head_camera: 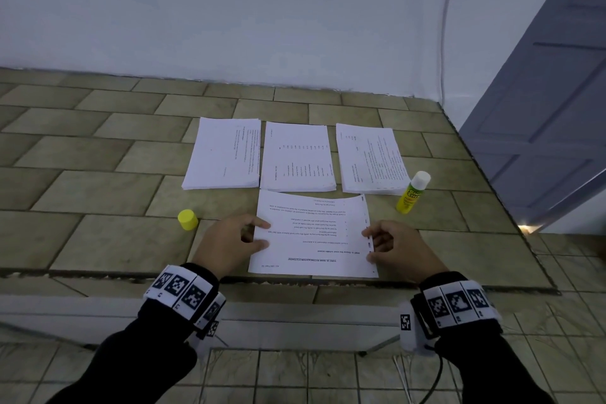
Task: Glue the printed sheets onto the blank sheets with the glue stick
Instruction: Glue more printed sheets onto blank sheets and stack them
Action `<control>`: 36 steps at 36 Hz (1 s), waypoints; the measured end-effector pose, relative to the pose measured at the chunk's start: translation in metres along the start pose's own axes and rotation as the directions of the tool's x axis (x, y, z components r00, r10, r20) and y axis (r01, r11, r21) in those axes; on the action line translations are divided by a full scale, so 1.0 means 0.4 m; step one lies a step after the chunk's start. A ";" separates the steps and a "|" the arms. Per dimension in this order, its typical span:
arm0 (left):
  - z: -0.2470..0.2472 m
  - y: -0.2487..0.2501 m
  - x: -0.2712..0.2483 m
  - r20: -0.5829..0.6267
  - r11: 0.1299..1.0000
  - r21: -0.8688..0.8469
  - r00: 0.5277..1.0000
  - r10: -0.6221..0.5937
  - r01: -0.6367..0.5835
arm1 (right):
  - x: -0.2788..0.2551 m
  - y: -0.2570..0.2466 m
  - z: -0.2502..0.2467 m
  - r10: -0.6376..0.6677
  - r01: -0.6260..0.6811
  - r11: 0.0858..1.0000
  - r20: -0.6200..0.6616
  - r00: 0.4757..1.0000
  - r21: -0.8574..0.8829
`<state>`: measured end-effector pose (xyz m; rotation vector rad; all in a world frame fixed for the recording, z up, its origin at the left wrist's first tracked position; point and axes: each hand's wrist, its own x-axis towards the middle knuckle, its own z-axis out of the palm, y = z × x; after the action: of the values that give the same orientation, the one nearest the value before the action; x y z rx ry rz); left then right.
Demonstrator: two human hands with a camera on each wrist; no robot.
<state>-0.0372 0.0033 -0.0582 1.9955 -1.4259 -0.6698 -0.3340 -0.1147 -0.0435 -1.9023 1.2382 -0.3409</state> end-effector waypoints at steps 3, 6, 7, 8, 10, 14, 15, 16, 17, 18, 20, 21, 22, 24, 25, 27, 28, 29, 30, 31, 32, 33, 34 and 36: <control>-0.001 -0.002 0.002 0.005 1.000 -0.007 1.000 -0.001 0.001 | -0.001 -0.003 0.000 -0.001 0.001 1.000 0.000 1.000 -0.013; -0.002 -0.002 0.001 0.004 1.000 -0.008 1.000 -0.004 0.004 | -0.002 -0.007 0.001 0.002 -0.002 1.000 0.003 1.000 -0.029; -0.003 -0.002 0.001 0.002 1.000 -0.009 1.000 -0.005 0.005 | -0.002 -0.009 0.002 0.000 0.000 0.999 0.003 1.000 -0.043; -0.003 -0.004 0.001 0.000 1.000 -0.010 1.000 -0.002 0.002 | 0.000 -0.011 0.002 -0.002 0.002 0.998 0.002 1.000 -0.062; -0.002 -0.006 0.002 0.003 1.000 0.003 1.000 0.010 -0.010 | 0.002 -0.013 0.003 -0.007 0.007 0.993 0.003 1.000 -0.119; 0.000 -0.005 0.005 -0.006 0.973 0.215 0.997 0.083 -0.079 | 0.008 -0.016 0.007 -0.002 0.003 0.948 0.003 1.000 -0.317; 0.000 -0.007 0.006 -0.011 0.957 0.272 0.994 0.108 -0.101 | 0.008 -0.019 0.008 0.006 -0.003 0.930 0.006 1.000 -0.367; 0.000 -0.008 0.007 -0.012 0.945 0.301 0.991 0.137 -0.127 | 0.007 -0.023 0.009 0.013 -0.009 0.908 0.007 1.000 -0.420; 0.001 -0.008 0.008 -0.003 0.940 0.307 0.988 0.157 -0.149 | 0.006 -0.028 0.010 0.014 -0.011 0.878 0.004 1.000 -0.479; 0.005 -0.006 0.011 0.018 0.937 0.304 0.984 0.175 -0.172 | 0.004 -0.033 0.012 0.009 -0.010 0.844 -0.003 1.000 -0.536; 0.019 -0.002 0.021 0.086 0.923 0.334 0.982 0.171 -0.190 | 0.000 -0.045 0.018 -0.002 -0.009 0.792 -0.018 1.000 -0.611; 0.027 0.001 0.025 0.126 0.907 0.383 0.983 0.135 -0.174 | -0.002 -0.052 0.020 -0.003 -0.011 0.773 -0.021 1.000 -0.634; 0.035 0.001 0.031 0.152 0.886 0.437 0.983 0.099 -0.157 | -0.005 -0.058 0.023 -0.007 -0.010 0.754 -0.023 1.000 -0.657; 0.052 -0.002 0.041 0.157 0.844 0.511 0.983 0.092 -0.160 | -0.012 -0.070 0.029 -0.017 -0.010 0.706 -0.031 0.999 -0.708; 0.061 -0.006 0.045 0.149 0.822 0.543 0.983 0.107 -0.172 | -0.018 -0.079 0.032 -0.024 -0.013 0.678 -0.039 0.999 -0.735; 0.075 -0.022 0.047 0.126 0.784 0.594 0.983 0.131 -0.181 | -0.028 -0.104 0.047 -0.064 -0.023 0.607 -0.077 0.995 -0.794; 0.080 -0.029 0.048 0.111 0.780 0.600 0.984 0.138 -0.177 | -0.030 -0.119 0.059 -0.097 -0.029 0.582 -0.104 0.990 -0.813; 0.083 -0.033 0.047 0.100 0.784 0.596 0.985 0.142 -0.174 | -0.030 -0.135 0.076 -0.130 -0.032 0.588 -0.134 0.982 -0.808; 0.085 -0.033 0.047 0.090 0.789 0.589 0.984 0.151 -0.175 | -0.028 -0.150 0.095 -0.154 -0.023 0.628 -0.153 0.976 -0.778; 0.088 -0.033 0.047 0.080 0.792 0.584 0.983 0.164 -0.180 | -0.024 -0.166 0.117 -0.163 0.001 0.679 -0.149 0.975 -0.734; 0.091 -0.035 0.049 0.069 0.793 0.581 0.981 0.180 -0.186 | -0.018 -0.178 0.141 -0.166 0.036 0.724 -0.123 0.978 -0.689; 0.093 -0.038 0.050 0.060 0.793 0.580 0.980 0.190 -0.189 | -0.010 -0.188 0.168 -0.171 0.078 0.758 -0.081 0.982 -0.648; 0.094 -0.043 0.051 0.055 0.791 0.581 0.979 0.197 -0.192 | 0.000 -0.199 0.196 -0.183 0.127 0.780 -0.031 0.983 -0.613; 0.096 -0.051 0.050 0.045 0.789 0.581 0.976 0.215 -0.201 | 0.025 -0.212 0.249 -0.208 0.206 0.800 0.062 0.976 -0.563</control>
<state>-0.0445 -0.0174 -0.1008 2.2190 -1.9780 -0.0985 -0.2149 -0.0596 -0.0437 -2.5635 1.2208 -0.0825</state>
